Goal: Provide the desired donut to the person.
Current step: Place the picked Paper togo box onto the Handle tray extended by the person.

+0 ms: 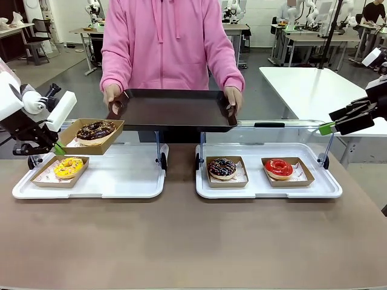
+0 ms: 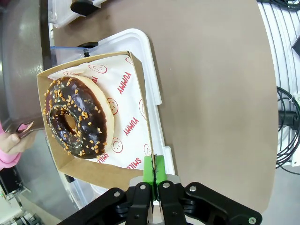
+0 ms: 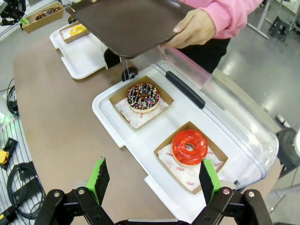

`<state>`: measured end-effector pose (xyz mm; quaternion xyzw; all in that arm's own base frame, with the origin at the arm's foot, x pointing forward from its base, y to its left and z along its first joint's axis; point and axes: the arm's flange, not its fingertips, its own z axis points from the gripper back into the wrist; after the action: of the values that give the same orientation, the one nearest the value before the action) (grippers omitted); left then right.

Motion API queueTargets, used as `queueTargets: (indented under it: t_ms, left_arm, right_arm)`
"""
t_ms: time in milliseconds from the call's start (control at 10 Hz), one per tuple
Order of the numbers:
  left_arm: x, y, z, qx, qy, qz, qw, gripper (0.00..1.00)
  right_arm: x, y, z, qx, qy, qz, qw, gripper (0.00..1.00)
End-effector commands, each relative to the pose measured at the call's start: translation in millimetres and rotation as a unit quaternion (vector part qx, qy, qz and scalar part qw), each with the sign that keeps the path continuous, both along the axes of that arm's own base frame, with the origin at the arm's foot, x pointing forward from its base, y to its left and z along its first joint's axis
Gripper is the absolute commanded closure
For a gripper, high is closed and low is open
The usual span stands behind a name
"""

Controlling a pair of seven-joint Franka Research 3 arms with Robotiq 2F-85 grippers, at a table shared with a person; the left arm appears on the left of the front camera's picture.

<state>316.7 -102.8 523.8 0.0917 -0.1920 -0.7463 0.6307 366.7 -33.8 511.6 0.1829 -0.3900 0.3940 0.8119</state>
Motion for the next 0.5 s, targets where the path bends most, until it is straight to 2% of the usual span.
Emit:
queueTargets:
  t_ms: [0, 400]
  left_arm:
    - [-3.5, -1.8, 2.0, 0.0, 0.001, 0.007, 1.0, 1.0]
    - [-3.5, -1.8, 2.0, 0.0, 0.001, 0.007, 1.0, 1.0]
  right_arm:
    - [0.0, -0.5, -2.0, 0.0, 0.0, 0.007, 1.0, 0.0]
    - [0.0, -0.5, -2.0, 0.0, 0.0, 0.007, 1.0, 0.0]
